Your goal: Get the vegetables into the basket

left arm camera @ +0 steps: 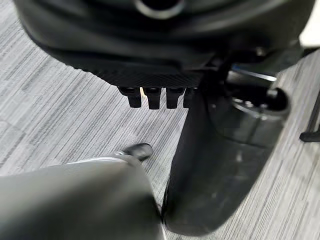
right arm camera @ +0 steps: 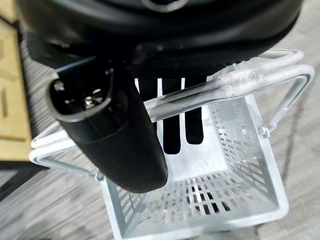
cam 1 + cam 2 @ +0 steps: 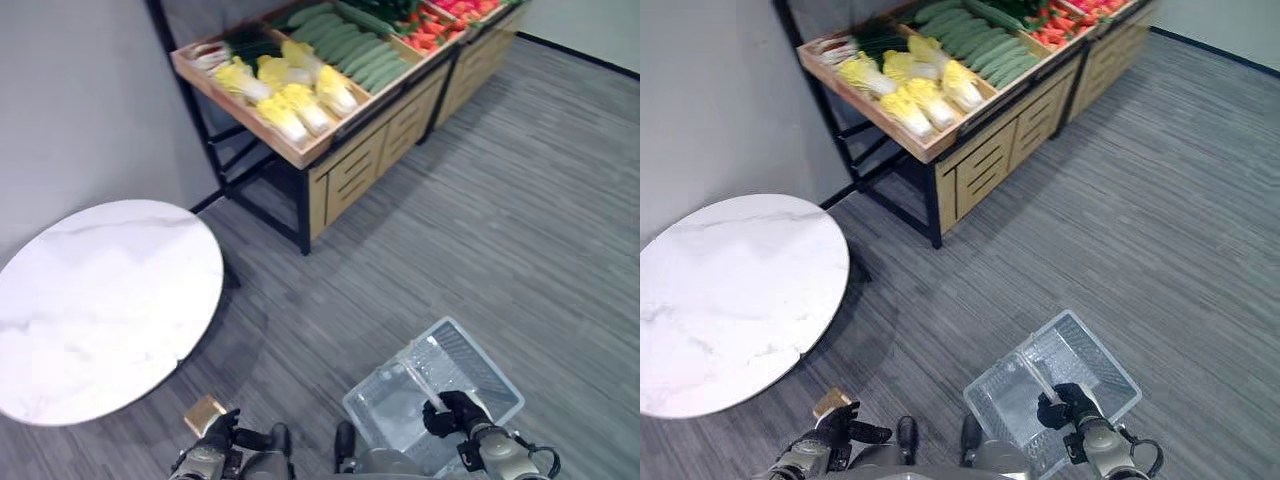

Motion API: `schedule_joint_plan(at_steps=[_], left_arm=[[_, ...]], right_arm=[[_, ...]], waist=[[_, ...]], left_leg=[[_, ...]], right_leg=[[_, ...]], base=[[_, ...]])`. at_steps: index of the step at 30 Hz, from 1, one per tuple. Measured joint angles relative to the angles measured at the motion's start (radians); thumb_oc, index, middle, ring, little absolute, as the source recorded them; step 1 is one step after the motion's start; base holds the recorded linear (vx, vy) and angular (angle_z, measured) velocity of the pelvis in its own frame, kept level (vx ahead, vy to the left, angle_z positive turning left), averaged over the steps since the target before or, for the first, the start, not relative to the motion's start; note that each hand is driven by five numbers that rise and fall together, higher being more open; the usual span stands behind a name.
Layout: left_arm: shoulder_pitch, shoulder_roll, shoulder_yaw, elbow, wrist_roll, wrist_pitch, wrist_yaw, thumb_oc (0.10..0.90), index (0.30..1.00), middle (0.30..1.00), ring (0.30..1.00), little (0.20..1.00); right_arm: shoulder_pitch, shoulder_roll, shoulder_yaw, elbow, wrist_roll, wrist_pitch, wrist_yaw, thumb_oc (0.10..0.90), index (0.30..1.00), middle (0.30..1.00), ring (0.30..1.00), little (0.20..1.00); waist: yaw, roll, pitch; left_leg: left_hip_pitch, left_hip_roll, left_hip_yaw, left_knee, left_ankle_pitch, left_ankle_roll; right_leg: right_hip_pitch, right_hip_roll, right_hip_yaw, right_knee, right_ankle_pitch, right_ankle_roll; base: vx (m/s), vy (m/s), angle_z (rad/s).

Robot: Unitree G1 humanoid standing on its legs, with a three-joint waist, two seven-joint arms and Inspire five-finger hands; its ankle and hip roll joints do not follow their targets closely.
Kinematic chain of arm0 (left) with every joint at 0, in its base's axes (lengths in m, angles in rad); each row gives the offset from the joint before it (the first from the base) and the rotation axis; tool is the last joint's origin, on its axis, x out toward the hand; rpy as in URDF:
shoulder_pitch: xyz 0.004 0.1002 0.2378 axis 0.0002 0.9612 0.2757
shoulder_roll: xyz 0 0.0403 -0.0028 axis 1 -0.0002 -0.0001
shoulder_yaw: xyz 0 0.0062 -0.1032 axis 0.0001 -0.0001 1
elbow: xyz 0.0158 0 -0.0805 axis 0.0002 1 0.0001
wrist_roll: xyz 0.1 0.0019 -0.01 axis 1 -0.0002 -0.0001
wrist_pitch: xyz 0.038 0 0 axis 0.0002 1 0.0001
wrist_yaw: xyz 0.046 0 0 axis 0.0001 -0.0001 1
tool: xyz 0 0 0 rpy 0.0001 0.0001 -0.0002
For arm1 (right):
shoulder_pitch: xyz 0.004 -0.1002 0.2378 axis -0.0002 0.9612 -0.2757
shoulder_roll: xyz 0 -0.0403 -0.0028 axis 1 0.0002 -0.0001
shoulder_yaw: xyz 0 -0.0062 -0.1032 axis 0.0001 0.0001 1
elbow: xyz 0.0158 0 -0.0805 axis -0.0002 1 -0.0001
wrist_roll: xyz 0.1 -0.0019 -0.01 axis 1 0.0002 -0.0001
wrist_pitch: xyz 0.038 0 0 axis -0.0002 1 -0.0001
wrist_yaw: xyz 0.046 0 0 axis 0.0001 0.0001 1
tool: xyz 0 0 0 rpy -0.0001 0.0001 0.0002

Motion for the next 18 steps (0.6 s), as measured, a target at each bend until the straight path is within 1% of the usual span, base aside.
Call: schedule_joint_plan(at_steps=[1, 2, 3, 4, 5, 6, 7, 8, 9, 10, 11, 12, 13, 14, 15, 16, 17, 18], left_arm=[[-0.006, 0.002, -0.005, -0.001, 0.002, -0.002, -0.001, 0.9, 1.0, 1.0, 1.0, 1.0], [-0.006, 0.003, -0.006, -0.001, 0.003, -0.002, -0.002, 0.9, 1.0, 1.0, 1.0, 1.0], [-0.003, 0.008, -0.005, -0.002, 0.004, -0.003, -0.002, 0.9, 1.0, 1.0, 1.0, 1.0], [-0.007, 0.012, -0.006, -0.005, 0.011, -0.003, -0.001, 0.9, 1.0, 1.0, 1.0, 1.0], [-0.01, 0.021, -0.007, -0.006, 0.021, -0.005, -0.001, 0.9, 1.0, 1.0, 1.0, 1.0], [-0.029, 0.035, -0.008, -0.005, 0.023, -0.002, 0.002, 0.9, 1.0, 1.0, 1.0, 1.0], [-0.028, 0.055, -0.009, -0.004, 0.023, -0.001, 0.002, 0.9, 1.0, 1.0, 1.0, 1.0], [-0.03, 0.071, -0.023, -0.01, 0.023, 0.001, 0.003, 0.9, 1.0, 1.0, 1.0, 1.0], [-0.025, 0.087, -0.028, -0.011, 0.023, 0.008, 0.005, 0.9, 1.0, 1.0, 1.0, 1.0], [-0.017, 0.09, -0.03, -0.025, 0.023, 0.011, 0.014, 0.9, 1.0, 1.0, 1.0, 1.0], [-0.022, 0.09, -0.029, -0.048, 0.023, 0.007, 0.017, 0.9, 1.0, 1.0, 1.0, 1.0], [-0.023, 0.089, -0.026, -0.057, 0.023, 0.002, 0.018, 0.9, 1.0, 1.0, 1.0, 1.0], [-0.02, 0.086, -0.025, -0.066, 0.023, 0.002, 0.02, 0.9, 1.0, 1.0, 1.0, 1.0], [-0.016, 0.086, -0.025, -0.066, 0.023, 0.004, 0.02, 0.9, 1.0, 1.0, 1.0, 1.0], [-0.012, 0.084, -0.025, -0.066, 0.023, 0.004, 0.016, 0.9, 1.0, 1.0, 1.0, 1.0], [0.018, 0.08, -0.024, -0.069, 0.023, 0.0, 0.016, 0.9, 1.0, 1.0, 1.0, 1.0], [0.044, 0.08, -0.021, -0.069, 0.024, -0.002, 0.016, 0.9, 1.0, 1.0, 1.0, 1.0], [0.049, 0.066, -0.019, -0.058, 0.024, 0.014, 0.013, 0.9, 1.0, 1.0, 1.0, 1.0]], right_arm=[[-0.005, 0.001, -0.004, 0.007, 0.001, 0.001, -0.007, 0.4, 0.3, 0.3, 0.3, 0.3], [-0.005, 0.001, -0.005, 0.013, 0.001, 0.013, -0.01, 0.4, 0.3, 0.3, 0.3, 0.3], [0.008, 0.002, -0.002, 0.012, 0.001, 0.02, -0.011, 0.4, 0.3, 0.3, 0.3, 0.3], [0.011, 0.004, -0.003, 0.014, 0.001, 0.02, -0.011, 0.4, 0.3, 0.3, 0.3, 0.3], [0.001, 0.007, -0.004, 0.015, 0.001, 0.02, -0.01, 0.4, 0.3, 0.3, 0.3, 0.3], [0.0, 0.007, -0.004, 0.015, 0.015, 0.02, -0.015, 0.4, 0.3, 0.3, 0.3, 0.3], [-0.001, 0.007, -0.004, 0.007, 0.032, 0.015, -0.015, 0.4, 0.3, 0.3, 0.3, 0.3], [0.0, 0.011, -0.005, 0.007, 0.037, 0.008, -0.017, 0.4, 0.3, 0.3, 0.3, 0.3], [0.001, 0.023, -0.016, 0.005, 0.037, -0.007, -0.015, 0.4, 0.3, 0.3, 0.3, 0.3], [-0.001, 0.04, -0.03, -0.001, 0.037, -0.011, -0.016, 0.4, 0.3, 0.3, 0.3, 0.3], [-0.006, 0.045, -0.032, -0.001, 0.036, -0.009, -0.02, 0.4, 0.3, 0.3, 0.3, 0.3], [-0.016, 0.045, -0.027, -0.001, 0.036, -0.005, -0.018, 0.4, 0.3, 0.3, 0.3, 0.3], [-0.033, 0.045, -0.015, -0.004, 0.036, -0.004, -0.024, 0.4, 0.3, 0.3, 0.3, 0.3], [-0.042, 0.044, -0.014, -0.013, 0.035, 0.001, -0.023, 0.4, 0.3, 0.3, 0.3, 0.3], [-0.038, 0.041, -0.01, -0.013, 0.036, 0.01, -0.025, 0.4, 0.3, 0.3, 0.3, 0.3], [-0.037, 0.038, 0.012, -0.012, 0.035, 0.023, -0.025, 0.4, 0.3, 0.3, 0.3, 0.3], [-0.018, 0.038, 0.038, -0.028, 0.035, 0.023, -0.02, 0.4, 0.3, 0.3, 0.3, 0.3], [0.021, 0.038, 0.041, -0.048, 0.035, 0.022, -0.011, 0.4, 0.3, 0.3, 0.3, 0.3]], waist=[[-0.003, 0.006, 0.019], [-0.008, 0.012, 0.041], [-0.013, 0.02, 0.049], [-0.014, 0.024, 0.054], [-0.003, 0.036, 0.065], [-0.01, 0.048, 0.084], [-0.014, 0.046, 0.087], [-0.011, 0.04, 0.09], [-0.02, 0.024, 0.094], [-0.023, 0.02, 0.095], [-0.028, 0.018, 0.099], [-0.02, 0.017, 0.099], [-0.015, 0.022, 0.099], [-0.013, 0.025, 0.099], [-0.012, 0.026, 0.097], [0.011, 0.028, 0.093], [0.012, 0.025, 0.069], [-0.012, 0.028, 0.047]], left_leg=[[0.021, -0.002, 0.018, -0.034, 0.021, 0.012], [0.053, -0.007, 0.049, -0.074, 0.056, 0.017], [0.065, -0.023, 0.087, -0.093, 0.061, 0.028], [0.067, -0.03, 0.103, -0.097, 0.065, 0.038], [0.069, -0.031, 0.139, -0.108, 0.071, 0.055], [0.076, -0.043, 0.173, -0.111, 0.065, 0.078], [0.076, -0.059, 0.186, -0.113, 0.062, 0.089], [0.083, -0.068, 0.218, -0.113, 0.059, 0.1], [0.104, -0.077, 0.252, -0.115, 0.05, 0.105], [0.122, -0.075, 0.292, -0.119, 0.035, 0.102], [0.118, -0.065, 0.343, -0.117, 0.034, 0.103], [0.112, -0.048, 0.391, -0.113, 0.023, 0.12], [0.112, -0.018, 0.44, -0.103, 0.017, 0.122], [0.116, 0.006, 0.461, -0.093, 0.0, 0.108], [0.123, 0.02, 0.499, -0.086, -0.003, 0.096], [0.154, 0.042, 0.561, -0.086, -0.006, 0.063], [0.16, 0.049, 0.579, -0.077, -0.011, 0.036], [0.169, 0.056, 0.576, -0.076, 0.005, 0.007]], right_leg=[[-0.002, 0.0, 0.014, 0.009, 0.001, 0.0], [-0.004, 0.0, 0.041, 0.025, 0.001, 0.002], [-0.027, -0.015, 0.083, 0.05, -0.001, 0.025], [-0.042, -0.018, 0.095, 0.061, 0.002, 0.039], [-0.063, -0.025, 0.122, 0.084, -0.002, 0.07], [-0.085, -0.062, 0.12, 0.095, -0.018, 0.1], [-0.097, -0.119, 0.123, 0.096, -0.011, 0.122], [-0.11, -0.144, 0.143, 0.095, 0.014, 0.149], [-0.116, -0.157, 0.167, 0.087, 0.097, 0.178], [-0.111, -0.156, 0.137, 0.068, 0.13, 0.191], [-0.115, -0.158, 0.046, 0.016, 0.165, 0.198], [-0.127, -0.164, -0.072, 0.011, 0.163, 0.203], [-0.136, -0.184, -0.279, 0.045, 0.132, 0.196], [-0.129, -0.208, -0.373, 0.097, 0.112, 0.194], [-0.124, -0.218, -0.389, 0.157, 0.084, 0.19], [-0.136, -0.235, -0.422, 0.306, 0.004, 0.169], [-0.123, -0.237, -0.422, 0.34, -0.042, 0.174], [-0.056, -0.179, -0.377, 0.193, -0.079, 0.143]], base=[[-0.03, 0.261, -0.65], [-0.07, 0.378, -0.81], [-0.06, 0.296, -0.76], [-0.08, 0.327, -0.89], [-0.04, 0.167, -0.75], [-0.06, 0.257, -0.84], [-0.01, 0.22, -0.69], [-0.01, 0.203, -0.72], [-0.01, 0.123, -1.05], [-0.01, 0.051, -1.16], [0.01, 0.021, -1.28], [0.05, 0.01, -1.38], [0.08, -0.03, -1.42], [0.11, -0.051, -1.17], [0.11, -0.1, -1.2], [0.11, -0.135, -1.29], [0.1, -0.16, -1.08], [0.13, -0.25, -0.66]])
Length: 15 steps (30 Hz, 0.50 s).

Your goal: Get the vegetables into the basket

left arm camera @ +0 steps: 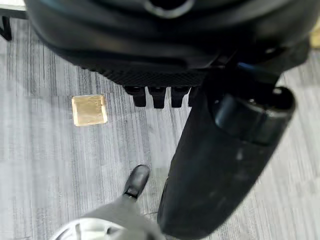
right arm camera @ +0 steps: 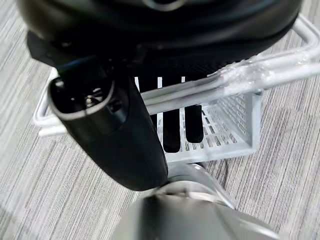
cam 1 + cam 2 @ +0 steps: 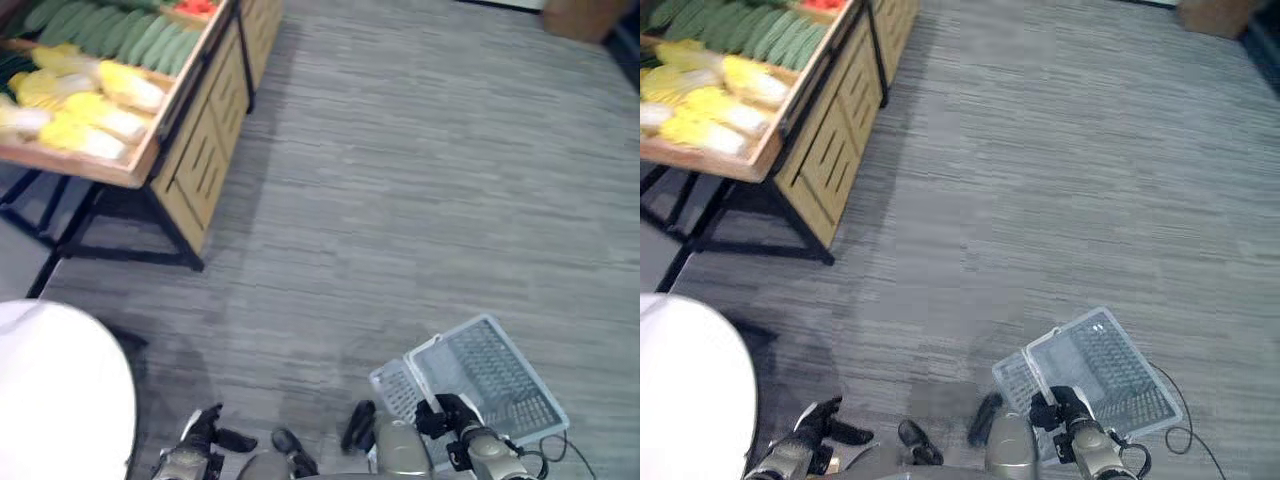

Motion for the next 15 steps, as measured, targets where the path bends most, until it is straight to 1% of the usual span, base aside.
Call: schedule_joint_plan(at_steps=[1, 2, 3, 5, 6, 7, 8, 9, 10, 11, 12, 13, 14, 15], left_arm=[[0.015, -0.016, 0.003, 0.008, 0.0, 0.0, -0.001, 0.9, 1.0, 1.0, 1.0, 1.0], [0.025, -0.038, 0.03, 0.017, 0.005, 0.004, 0.0, 0.9, 1.0, 1.0, 1.0, 1.0], [0.023, -0.058, 0.034, 0.02, 0.018, 0.004, 0.001, 0.9, 1.0, 1.0, 1.0, 1.0], [0.001, -0.07, 0.032, 0.013, 0.019, -0.002, -0.003, 0.9, 1.0, 1.0, 1.0, 1.0], [-0.021, -0.069, 0.032, 0.013, 0.019, -0.002, -0.002, 0.9, 1.0, 1.0, 1.0, 1.0], [-0.036, -0.069, 0.032, 0.014, 0.018, -0.001, -0.002, 0.9, 1.0, 1.0, 1.0, 1.0], [-0.052, -0.059, 0.032, 0.016, 0.018, -0.002, -0.001, 0.9, 1.0, 1.0, 1.0, 1.0], [-0.07, -0.036, 0.031, 0.016, 0.017, -0.009, 0.0, 0.9, 1.0, 1.0, 1.0, 1.0], [-0.071, -0.026, 0.029, 0.014, 0.016, -0.01, 0.0, 0.9, 1.0, 1.0, 1.0, 1.0], [-0.07, -0.027, 0.029, 0.014, 0.016, -0.006, 0.001, 0.9, 1.0, 1.0, 1.0, 1.0], [-0.057, -0.042, 0.028, 0.013, 0.003, -0.001, -0.004, 0.9, 1.0, 1.0, 1.0, 1.0], [-0.065, -0.044, 0.026, 0.009, 0.003, -0.002, -0.004, 0.9, 1.0, 1.0, 1.0, 1.0], [-0.069, -0.041, 0.001, 0.018, -0.002, 0.001, -0.003, 0.9, 1.0, 1.0, 1.0, 1.0], [-0.074, -0.049, -0.011, 0.019, -0.004, -0.001, -0.005, 0.9, 1.0, 1.0, 1.0, 1.0]], right_arm=[[0.016, -0.003, -0.001, 0.002, 0.0, 0.006, -0.002, 0.4, 0.3, 0.3, 0.3, 0.3], [0.026, -0.024, 0.002, 0.002, -0.003, 0.011, -0.002, 0.4, 0.3, 0.3, 0.3, 0.3], [0.039, -0.047, 0.0, -0.003, -0.005, 0.012, -0.002, 0.4, 0.3, 0.3, 0.3, 0.3], [0.046, -0.076, 0.001, -0.007, -0.006, 0.012, 0.001, 0.4, 0.3, 0.3, 0.3, 0.3], [0.04, -0.076, 0.001, -0.007, -0.006, 0.012, 0.0, 0.4, 0.3, 0.3, 0.3, 0.3], [0.03, -0.075, 0.001, -0.006, -0.006, 0.012, 0.001, 0.4, 0.3, 0.3, 0.3, 0.3], [0.013, -0.066, 0.003, -0.005, -0.006, 0.012, 0.001, 0.4, 0.3, 0.3, 0.3, 0.3], [-0.005, -0.049, 0.01, 0.0, -0.006, 0.012, 0.007, 0.4, 0.3, 0.3, 0.3, 0.3], [-0.021, -0.046, 0.027, 0.003, -0.006, 0.009, 0.01, 0.4, 0.3, 0.3, 0.3, 0.3], [-0.031, -0.051, 0.038, 0.005, -0.006, 0.003, 0.009, 0.4, 0.3, 0.3, 0.3, 0.3], [-0.031, -0.064, 0.034, 0.006, -0.006, -0.016, 0.002, 0.4, 0.3, 0.3, 0.3, 0.3], [-0.032, -0.066, 0.031, 0.006, -0.006, -0.017, 0.002, 0.4, 0.3, 0.3, 0.3, 0.3], [-0.037, -0.055, 0.026, 0.021, -0.006, -0.02, 0.004, 0.4, 0.3, 0.3, 0.3, 0.3], [-0.044, -0.054, 0.023, 0.045, -0.006, -0.018, 0.005, 0.4, 0.3, 0.3, 0.3, 0.3]], waist=[[0.006, 0.022, -0.023], [0.017, 0.046, -0.037], [0.015, 0.071, -0.053], [0.016, 0.084, -0.066], [0.016, 0.079, -0.062], [0.015, 0.078, -0.062], [0.01, 0.053, -0.054], [0.028, 0.004, -0.037], [0.054, -0.019, -0.03], [0.056, -0.028, -0.027], [0.038, -0.024, -0.027], [0.031, -0.021, -0.027], [0.028, -0.024, -0.019], [0.044, -0.028, -0.011]], left_leg=[[0.004, 0.011, -0.005, 0.004, 0.005, -0.006], [0.003, 0.028, -0.037, 0.03, 0.005, -0.006], [0.004, 0.041, -0.073, 0.045, 0.005, -0.006], [-0.002, 0.06, -0.094, 0.062, 0.006, -0.008], [-0.008, 0.071, -0.105, 0.066, 0.011, -0.015], [-0.014, 0.08, -0.114, 0.076, 0.019, -0.028], [-0.037, 0.092, -0.139, 0.132, 0.02, -0.03], [-0.103, 0.121, -0.178, 0.292, 0.008, -0.046], [-0.147, 0.15, -0.226, 0.397, 0.003, -0.065], [-0.179, 0.157, -0.298, 0.429, -0.032, -0.12], [-0.189, 0.107, -0.375, 0.264, -0.048, -0.147], [-0.183, 0.082, -0.373, 0.175, -0.018, -0.12], [-0.177, 0.045, -0.458, 0.098, 0.023, -0.089], [-0.172, 0.021, -0.531, 0.058, 0.033, -0.068]], right_leg=[[0.04, 0.047, 0.024, -0.091, 0.054, -0.078], [0.062, 0.069, 0.054, -0.133, 0.064, -0.1], [0.076, 0.08, 0.062, -0.142, 0.06, -0.107], [0.078, 0.097, 0.072, -0.133, 0.04, -0.134], [0.074, 0.102, 0.072, -0.123, 0.035, -0.142], [0.071, 0.107, 0.073, -0.116, 0.024, -0.135], [0.067, 0.099, 0.079, -0.101, 0.001, -0.134], [0.074, 0.09, 0.095, -0.118, 0.001, -0.144], [0.079, 0.094, 0.113, -0.131, 0.009, -0.157], [0.087, 0.1, 0.119, -0.143, 0.015, -0.16], [0.087, 0.11, 0.1, -0.141, 0.013, -0.157], [0.084, 0.117, 0.102, -0.141, 0.014, -0.156], [0.082, 0.12, 0.118, -0.139, 0.018, -0.145], [0.064, 0.102, 0.137, -0.124, 0.021, -0.131]], base=[[0.14, -0.288, -0.58], [0.18, -0.361, -0.63], [0.14, -0.284, -0.43], [0.13, -0.275, 0.08], [0.16, -0.312, 0.23], [0.17, -0.313, 0.35], [0.15, -0.188, 0.26], [0.11, -0.06, -0.06], [0.06, 0.025, -0.36], [0.04, 0.106, -0.24], [0.12, 0.275, -0.02], [0.14, 0.333, 0.06], [0.17, 0.551, -0.26], [0.12, 0.558, -0.32]])
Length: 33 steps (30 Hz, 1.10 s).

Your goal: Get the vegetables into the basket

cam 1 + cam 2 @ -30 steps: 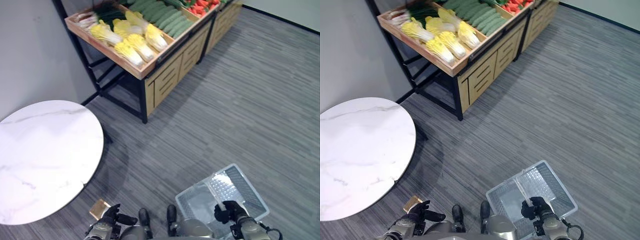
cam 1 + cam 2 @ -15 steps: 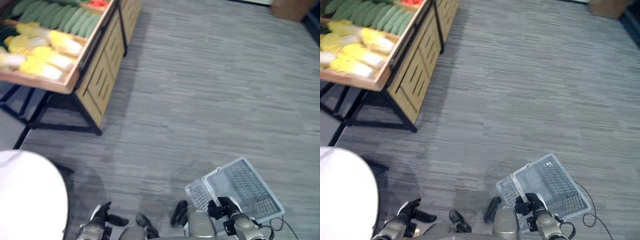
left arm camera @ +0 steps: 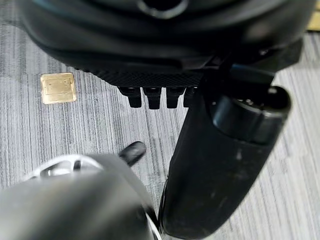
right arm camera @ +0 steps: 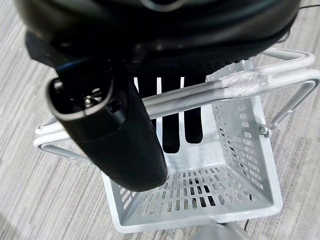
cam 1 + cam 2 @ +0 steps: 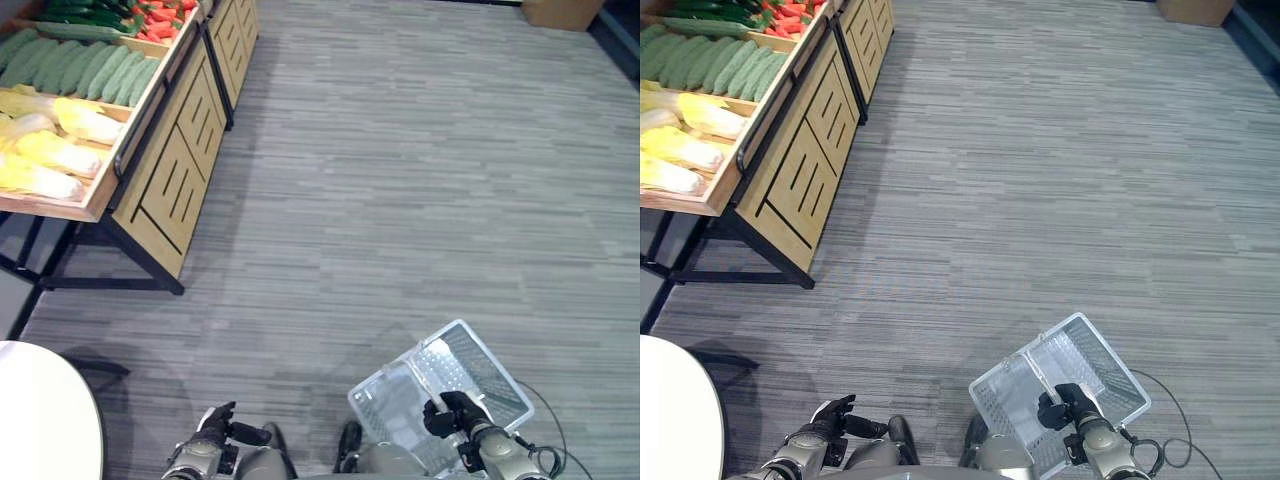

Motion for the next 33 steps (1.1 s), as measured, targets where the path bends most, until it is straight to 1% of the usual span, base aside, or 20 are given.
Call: schedule_joint_plan(at_steps=[1, 2, 3, 5, 7, 9, 11, 12, 15, 18, 21, 22, 24, 26, 27, 28, 30, 31, 32, 33], left_arm=[[-0.004, -0.014, 0.0, -0.002, 0.0, 0.0, 0.0, 0.9, 1.0, 1.0, 1.0, 1.0], [-0.004, -0.024, 0.001, -0.003, 0.0, 0.0, -0.001, 0.9, 1.0, 1.0, 1.0, 1.0], [0.002, -0.01, 0.003, -0.003, 0.001, 0.0, -0.009, 0.9, 1.0, 1.0, 1.0, 1.0], [-0.004, 0.024, 0.002, -0.005, 0.001, 0.0, -0.008, 0.9, 1.0, 1.0, 1.0, 1.0], [-0.007, 0.061, 0.003, -0.009, 0.001, -0.002, -0.006, 0.9, 1.0, 1.0, 1.0, 1.0], [0.002, 0.089, 0.004, -0.002, 0.001, -0.001, -0.001, 0.9, 1.0, 1.0, 1.0, 1.0], [0.005, 0.104, 0.005, -0.002, 0.001, 0.0, 0.01, 0.9, 1.0, 1.0, 1.0, 1.0], [0.007, 0.107, 0.006, -0.002, 0.001, 0.001, 0.012, 0.9, 1.0, 1.0, 1.0, 1.0], [0.027, 0.094, 0.013, -0.005, 0.0, 0.001, 0.011, 0.9, 1.0, 1.0, 1.0, 1.0], [0.032, 0.071, 0.012, -0.006, 0.0, 0.001, 0.008, 0.9, 1.0, 1.0, 1.0, 1.0], [0.033, 0.055, 0.008, -0.006, 0.0, 0.002, 0.008, 0.9, 1.0, 1.0, 1.0, 1.0], [0.033, 0.054, 0.004, -0.005, 0.001, 0.003, 0.008, 0.9, 1.0, 1.0, 1.0, 1.0], [0.032, 0.052, 0.003, -0.005, 0.0, 0.004, 0.011, 0.9, 1.0, 1.0, 1.0, 1.0], [0.032, 0.051, 0.003, -0.005, 0.0, 0.007, 0.012, 0.9, 1.0, 1.0, 1.0, 1.0], [0.032, 0.051, 0.003, -0.005, 0.001, 0.008, 0.012, 0.9, 1.0, 1.0, 1.0, 1.0], [0.033, 0.049, 0.004, 0.001, 0.001, 0.008, 0.012, 0.9, 1.0, 1.0, 1.0, 1.0], [0.036, 0.049, 0.006, 0.015, 0.001, 0.009, 0.013, 0.9, 1.0, 1.0, 1.0, 1.0], [0.042, 0.049, 0.01, 0.014, 0.0, 0.01, 0.013, 0.9, 1.0, 1.0, 1.0, 1.0], [0.047, 0.049, 0.01, 0.012, 0.0, 0.009, 0.013, 0.9, 1.0, 1.0, 1.0, 1.0], [0.052, 0.045, 0.013, 0.013, 0.0, 0.009, 0.013, 0.9, 1.0, 1.0, 1.0, 1.0]], right_arm=[[-0.001, 0.002, -0.012, 0.028, -0.002, 0.003, -0.003, 0.4, 0.3, 0.3, 0.3, 0.3], [0.006, 0.011, -0.048, 0.05, -0.002, 0.001, -0.01, 0.4, 0.3, 0.3, 0.3, 0.3], [0.002, 0.013, -0.064, 0.063, -0.001, 0.005, -0.013, 0.4, 0.3, 0.3, 0.3, 0.3], [0.006, 0.018, -0.064, 0.054, -0.001, 0.006, -0.018, 0.4, 0.3, 0.3, 0.3, 0.3], [0.007, 0.026, -0.064, 0.061, -0.001, 0.014, -0.017, 0.4, 0.3, 0.3, 0.3, 0.3], [0.008, 0.034, -0.064, 0.075, -0.001, 0.017, -0.018, 0.4, 0.3, 0.3, 0.3, 0.3], [0.008, 0.041, -0.064, 0.081, -0.001, 0.016, -0.014, 0.4, 0.3, 0.3, 0.3, 0.3], [0.003, 0.045, -0.064, 0.093, -0.001, 0.014, -0.013, 0.4, 0.3, 0.3, 0.3, 0.3], [-0.016, 0.048, -0.067, 0.114, 0.001, 0.015, -0.014, 0.4, 0.3, 0.3, 0.3, 0.3], [-0.02, 0.046, -0.065, 0.111, 0.0, 0.01, -0.011, 0.4, 0.3, 0.3, 0.3, 0.3], [-0.027, 0.046, -0.065, 0.106, 0.0, 0.004, -0.012, 0.4, 0.3, 0.3, 0.3, 0.3], [-0.029, 0.045, -0.065, 0.096, 0.0, 0.0, -0.012, 0.4, 0.3, 0.3, 0.3, 0.3], [-0.026, 0.047, -0.065, 0.103, 0.002, 0.003, -0.006, 0.4, 0.3, 0.3, 0.3, 0.3], [-0.022, 0.048, -0.069, 0.1, 0.01, 0.002, -0.008, 0.4, 0.3, 0.3, 0.3, 0.3], [-0.023, 0.048, -0.077, 0.1, 0.012, 0.002, -0.007, 0.4, 0.3, 0.3, 0.3, 0.3], [-0.024, 0.051, -0.09, 0.1, 0.013, -0.001, -0.009, 0.4, 0.3, 0.3, 0.3, 0.3], [-0.031, 0.053, -0.099, 0.098, 0.035, -0.003, -0.018, 0.4, 0.3, 0.3, 0.3, 0.3], [-0.018, 0.053, -0.105, 0.099, 0.042, 0.0, -0.024, 0.4, 0.3, 0.3, 0.3, 0.3], [-0.013, 0.053, -0.105, 0.102, 0.048, 0.007, -0.026, 0.4, 0.3, 0.3, 0.3, 0.3], [-0.009, 0.054, -0.106, 0.114, 0.049, 0.011, -0.025, 0.4, 0.3, 0.3, 0.3, 0.3]], waist=[[-0.004, 0.005, 0.003], [-0.004, 0.01, 0.01], [0.011, 0.012, 0.011], [0.006, 0.004, 0.018], [0.01, -0.007, 0.027], [0.016, -0.004, 0.029], [0.027, -0.002, 0.03], [0.036, -0.005, 0.028], [0.036, 0.002, 0.031], [0.035, 0.006, 0.03], [0.035, 0.012, 0.034], [0.033, 0.015, 0.036], [0.033, 0.016, 0.037], [0.03, 0.024, 0.041], [0.03, 0.025, 0.043], [0.033, 0.027, 0.044], [0.032, 0.027, 0.043], [0.025, 0.022, 0.041], [0.025, 0.018, 0.039], [0.024, 0.02, 0.037]], left_leg=[[0.016, -0.017, 0.009, -0.012, 0.017, 0.02], [0.029, -0.041, 0.034, -0.011, 0.012, 0.038], [0.073, -0.066, 0.1, -0.062, 0.005, 0.057], [0.07, -0.094, 0.102, -0.057, 0.011, 0.085], [0.075, -0.111, 0.109, -0.062, 0.009, 0.103], [0.099, -0.115, 0.119, -0.086, 0.012, 0.11], [0.107, -0.116, 0.123, -0.095, 0.011, 0.117], [0.109, -0.119, 0.128, -0.097, 0.01, 0.121], [0.121, -0.127, 0.13, -0.098, 0.006, 0.124], [0.134, -0.119, 0.127, -0.102, 0.0, 0.123], [0.145, -0.109, 0.133, -0.103, -0.013, 0.139], [0.147, -0.105, 0.133, -0.102, -0.012, 0.145], [0.153, -0.105, 0.135, -0.103, -0.018, 0.154], [0.153, -0.105, 0.146, -0.102, -0.019, 0.156], [0.153, -0.104, 0.157, -0.101, -0.021, 0.155], [0.152, -0.102, 0.172, -0.102, -0.022, 0.153], [0.152, -0.103, 0.19, -0.102, -0.032, 0.137], [0.159, -0.101, 0.185, -0.099, -0.036, 0.123], [0.167, -0.098, 0.185, -0.098, -0.041, 0.11], [0.179, -0.086, 0.186, -0.098, -0.054, 0.088]], right_leg=[[-0.014, -0.016, 0.01, 0.032, -0.004, 0.013], [-0.029, -0.051, 0.025, 0.084, -0.014, 0.029], [-0.052, -0.085, 0.083, 0.127, -0.022, 0.048], [-0.06, -0.114, 0.088, 0.126, -0.012, 0.08], [-0.065, -0.129, 0.1, 0.131, 0.003, 0.098], [-0.071, -0.131, 0.114, 0.147, 0.018, 0.108], [-0.069, -0.13, 0.12, 0.119, 0.022, 0.125], [-0.067, -0.133, 0.121, 0.103, 0.051, 0.135], [-0.042, -0.135, 0.125, 0.09, 0.06, 0.138], [-0.042, -0.134, 0.124, 0.118, 0.059, 0.138], [-0.088, -0.136, 0.133, 0.215, 0.056, 0.138], [-0.118, -0.144, 0.133, 0.261, 0.043, 0.148], [-0.137, -0.149, 0.134, 0.277, 0.03, 0.161], [-0.164, -0.139, 0.155, 0.25, 0.03, 0.162], [-0.179, -0.126, 0.179, 0.206, 0.03, 0.162], [-0.188, -0.119, 0.184, 0.14, 0.035, 0.169], [-0.198, -0.114, 0.174, -0.006, 0.06, 0.174], [-0.203, -0.117, 0.164, -0.047, 0.081, 0.171], [-0.2, -0.118, 0.158, -0.05, 0.106, 0.164], [-0.189, -0.106, 0.148, -0.065, 0.145, 0.163]], base=[[0.12, 0.708, -0.39], [0.08, 0.519, -0.76], [0.04, 0.363, -0.69], [0.01, 0.224, -0.3], [0.0, 0.201, -0.08], [-0.02, 0.181, -0.13], [-0.01, 0.17, -0.1], [0.02, 0.187, -0.08], [0.02, 0.11, -0.04], [0.03, 0.063, 0.0], [0.04, 0.043, -0.1], [0.05, 0.027, -0.05], [0.06, -0.004, -0.02], [0.08, -0.048, -0.09], [0.09, -0.072, -0.23], [0.07, -0.054, -0.37], [0.12, -0.079, -0.26], [0.28, -0.173, -0.01], [0.33, -0.191, 0.02], [0.27, -0.151, -0.1]])
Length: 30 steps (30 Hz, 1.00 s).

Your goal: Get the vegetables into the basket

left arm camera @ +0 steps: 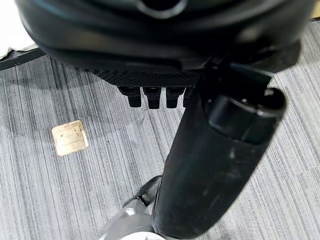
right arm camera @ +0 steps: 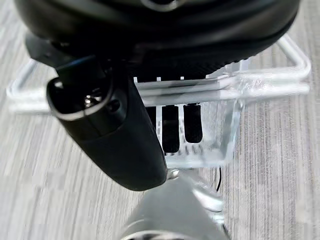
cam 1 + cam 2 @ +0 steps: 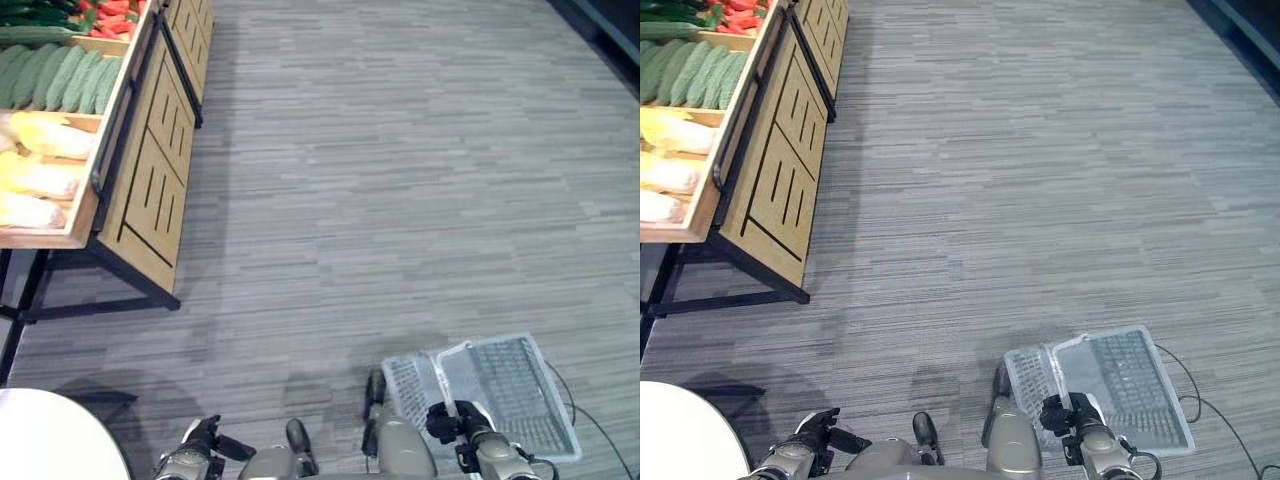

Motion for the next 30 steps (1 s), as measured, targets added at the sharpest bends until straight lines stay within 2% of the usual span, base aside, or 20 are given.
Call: schedule_joint_plan(at_steps=[2, 3, 5, 7, 8, 10, 13, 14, 15, 17, 18, 20, 21, 22, 23, 25, 27, 28, 29, 30], left_arm=[[0.016, -0.008, 0.036, 0.001, 0.0, -0.001, 0.001, 0.9, 1.0, 1.0, 1.0, 1.0], [0.025, -0.013, 0.05, 0.002, 0.0, 0.002, 0.001, 0.9, 1.0, 1.0, 1.0, 1.0], [0.02, -0.027, 0.05, 0.006, -0.001, 0.001, -0.001, 0.9, 1.0, 1.0, 1.0, 1.0], [0.008, -0.057, 0.05, 0.007, -0.002, -0.009, -0.001, 0.9, 1.0, 1.0, 1.0, 1.0], [0.0, -0.068, 0.05, 0.018, -0.002, -0.015, -0.004, 0.9, 1.0, 1.0, 1.0, 1.0], [-0.015, -0.07, 0.048, 0.036, -0.003, -0.012, -0.005, 0.9, 1.0, 1.0, 1.0, 1.0], [-0.002, -0.076, 0.069, 0.041, -0.037, -0.008, -0.004, 0.9, 1.0, 1.0, 1.0, 1.0], [-0.008, -0.068, 0.089, 0.032, -0.067, -0.016, -0.004, 0.9, 1.0, 1.0, 1.0, 1.0], [-0.015, -0.064, 0.09, 0.02, -0.082, -0.021, -0.006, 0.9, 1.0, 1.0, 1.0, 1.0], [-0.032, -0.06, 0.086, 0.01, -0.088, -0.027, -0.012, 0.9, 1.0, 1.0, 1.0, 1.0], [-0.051, -0.06, 0.075, 0.01, -0.088, -0.025, -0.013, 0.9, 1.0, 1.0, 1.0, 1.0], [-0.071, -0.059, 0.068, 0.003, -0.088, -0.021, -0.012, 0.9, 1.0, 1.0, 1.0, 1.0], [-0.074, -0.056, 0.068, 0.003, -0.088, -0.018, -0.013, 0.9, 1.0, 1.0, 1.0, 1.0], [-0.074, -0.059, 0.066, 0.004, -0.088, -0.017, -0.013, 0.9, 1.0, 1.0, 1.0, 1.0], [-0.076, -0.059, 0.064, 0.003, -0.088, -0.016, -0.014, 0.9, 1.0, 1.0, 1.0, 1.0], [-0.078, -0.06, 0.067, 0.003, -0.098, -0.012, -0.02, 0.9, 1.0, 1.0, 1.0, 1.0], [-0.083, -0.06, 0.066, 0.003, -0.1, -0.011, -0.021, 0.9, 1.0, 1.0, 1.0, 1.0], [-0.076, -0.06, 0.067, 0.007, -0.101, -0.009, -0.021, 0.9, 1.0, 1.0, 1.0, 1.0], [-0.077, -0.055, 0.066, 0.018, -0.101, -0.009, -0.022, 0.9, 1.0, 1.0, 1.0, 1.0], [-0.069, -0.052, 0.07, 0.027, -0.099, -0.01, -0.022, 0.9, 1.0, 1.0, 1.0, 1.0]], right_arm=[[0.012, 0.008, 0.0, 0.013, 0.0, 0.007, 0.001, 0.4, 0.3, 0.3, 0.3, 0.3], [0.036, 0.007, 0.003, 0.019, 0.0, 0.01, 0.008, 0.4, 0.3, 0.3, 0.3, 0.3], [0.042, 0.003, 0.001, 0.044, 0.004, 0.017, 0.004, 0.4, 0.3, 0.3, 0.3, 0.3], [0.056, -0.005, 0.001, 0.054, 0.03, 0.017, 0.005, 0.4, 0.3, 0.3, 0.3, 0.3], [0.05, -0.004, 0.003, 0.055, 0.03, 0.017, 0.011, 0.4, 0.3, 0.3, 0.3, 0.3], [0.071, 0.005, 0.012, 0.063, 0.03, 0.019, 0.02, 0.4, 0.3, 0.3, 0.3, 0.3], [0.067, -0.002, 0.024, 0.06, 0.03, 0.017, 0.021, 0.4, 0.3, 0.3, 0.3, 0.3], [0.069, 0.003, 0.029, 0.059, 0.029, 0.017, 0.03, 0.4, 0.3, 0.3, 0.3, 0.3], [0.067, 0.002, 0.045, 0.06, 0.029, 0.017, 0.03, 0.4, 0.3, 0.3, 0.3, 0.3], [0.054, -0.005, 0.067, 0.07, 0.028, 0.014, 0.029, 0.4, 0.3, 0.3, 0.3, 0.3], [0.032, -0.016, 0.072, 0.071, 0.029, 0.001, 0.028, 0.4, 0.3, 0.3, 0.3, 0.3], [0.011, -0.02, 0.071, 0.059, 0.029, -0.014, 0.024, 0.4, 0.3, 0.3, 0.3, 0.3], [0.0, -0.012, 0.07, 0.054, 0.029, -0.017, 0.026, 0.4, 0.3, 0.3, 0.3, 0.3], [-0.002, -0.008, 0.07, 0.052, 0.029, -0.019, 0.026, 0.4, 0.3, 0.3, 0.3, 0.3], [-0.005, -0.001, 0.069, 0.057, 0.029, -0.023, 0.027, 0.4, 0.3, 0.3, 0.3, 0.3], [-0.011, 0.009, 0.069, 0.069, 0.028, -0.023, 0.027, 0.4, 0.3, 0.3, 0.3, 0.3], [-0.031, 0.01, 0.068, 0.1, 0.028, -0.016, 0.024, 0.4, 0.3, 0.3, 0.3, 0.3], [-0.03, 0.008, 0.06, 0.11, 0.028, -0.011, 0.02, 0.4, 0.3, 0.3, 0.3, 0.3], [-0.02, 0.011, 0.056, 0.12, 0.028, -0.008, 0.018, 0.4, 0.3, 0.3, 0.3, 0.3], [-0.001, 0.015, 0.035, 0.12, 0.027, -0.008, 0.019, 0.4, 0.3, 0.3, 0.3, 0.3]], waist=[[-0.003, 0.004, -0.006], [-0.002, 0.01, -0.011], [-0.019, 0.023, -0.019], [-0.022, 0.034, -0.038], [-0.027, 0.035, -0.042], [-0.038, 0.015, -0.066], [-0.03, 0.031, -0.083], [-0.008, 0.025, -0.079], [0.003, 0.008, -0.069], [0.012, -0.006, -0.061], [-0.008, -0.021, -0.054], [-0.036, -0.032, -0.034], [-0.044, -0.047, -0.023], [-0.047, -0.052, -0.021], [-0.048, -0.062, -0.013], [-0.042, -0.064, -0.011], [-0.036, -0.058, -0.01], [-0.033, -0.049, -0.011], [-0.025, -0.057, -0.008], [-0.01, -0.067, -0.02]], left_leg=[[0.02, 0.031, 0.003, 0.001, -0.011, -0.043], [0.038, 0.056, 0.003, 0.004, -0.009, -0.071], [0.048, 0.098, -0.008, 0.029, 0.001, -0.086], [0.048, 0.137, -0.039, 0.082, 0.006, -0.096], [0.036, 0.163, -0.074, 0.14, 0.008, -0.111], [-0.049, 0.186, -0.109, 0.292, 0.006, -0.19], [-0.121, 0.235, -0.14, 0.437, 0.004, -0.21], [-0.205, 0.277, -0.189, 0.627, 0.028, -0.237], [-0.251, 0.296, -0.21, 0.735, 0.058, -0.241], [-0.301, 0.282, -0.227, 0.83, 0.048, -0.248], [-0.333, 0.232, -0.194, 0.753, 0.012, -0.219], [-0.34, 0.189, -0.151, 0.565, -0.003, -0.188], [-0.328, 0.156, -0.125, 0.397, -0.004, -0.178], [-0.306, 0.129, -0.117, 0.226, 0.02, -0.159], [-0.321, 0.122, -0.118, 0.17, 0.059, -0.155], [-0.32, 0.099, -0.187, -0.002, 0.153, -0.158], [-0.326, 0.104, -0.239, -0.008, 0.203, -0.134], [-0.293, 0.105, -0.224, -0.005, 0.205, -0.128], [-0.256, 0.079, -0.205, -0.002, 0.243, -0.094], [-0.227, 0.046, -0.172, 0.003, 0.229, -0.07]], right_leg=[[0.042, 0.03, -0.051, -0.044, 0.055, -0.013], [0.072, 0.06, -0.072, -0.048, 0.076, -0.089], [0.107, 0.085, -0.091, -0.041, 0.051, -0.135], [0.136, 0.107, -0.097, -0.018, -0.008, -0.141], [0.156, 0.116, -0.11, -0.003, -0.064, -0.131], [0.17, 0.118, -0.107, -0.006, -0.087, -0.142], [0.172, 0.151, -0.115, -0.002, -0.113, -0.182], [0.193, 0.173, -0.112, -0.005, -0.126, -0.213], [0.212, 0.181, -0.108, -0.008, -0.134, -0.227], [0.233, 0.177, -0.102, -0.006, -0.14, -0.236], [0.239, 0.163, -0.099, -0.015, -0.141, -0.235], [0.243, 0.157, -0.1, -0.028, -0.141, -0.235], [0.256, 0.155, -0.099, -0.046, -0.142, -0.233], [0.263, 0.155, -0.098, -0.049, -0.144, -0.227], [0.268, 0.159, -0.103, -0.049, -0.15, -0.218], [0.281, 0.16, -0.104, -0.05, -0.162, -0.199], [0.31, 0.156, -0.094, -0.05, -0.175, -0.177], [0.34, 0.149, -0.079, -0.05, -0.188, -0.155], [0.364, 0.119, -0.054, -0.04, -0.202, -0.132], [0.369, 0.066, -0.021, 0.002, -0.233, -0.107]], base=[[0.3, -0.157, -0.12], [0.5, -0.255, 0.04], [0.47, -0.265, 0.24], [0.55, -0.394, 0.31], [0.5, -0.416, 0.47], [0.34, -0.353, 0.48], [0.3, -0.356, 0.11], [0.21, -0.251, -0.11], [0.17, -0.15, -0.24], [0.11, -0.019, -0.27], [0.19, 0.061, -0.16], [0.15, 0.087, -0.03], [0.1, 0.077, -0.05], [0.17, 0.119, 0.01], [0.18, 0.125, 0.05], [0.22, 0.185, 0.11], [0.36, 0.322, -0.09], [0.47, 0.457, -0.4], [0.6, 0.692, -0.63], [0.48, 0.687, -0.66]])
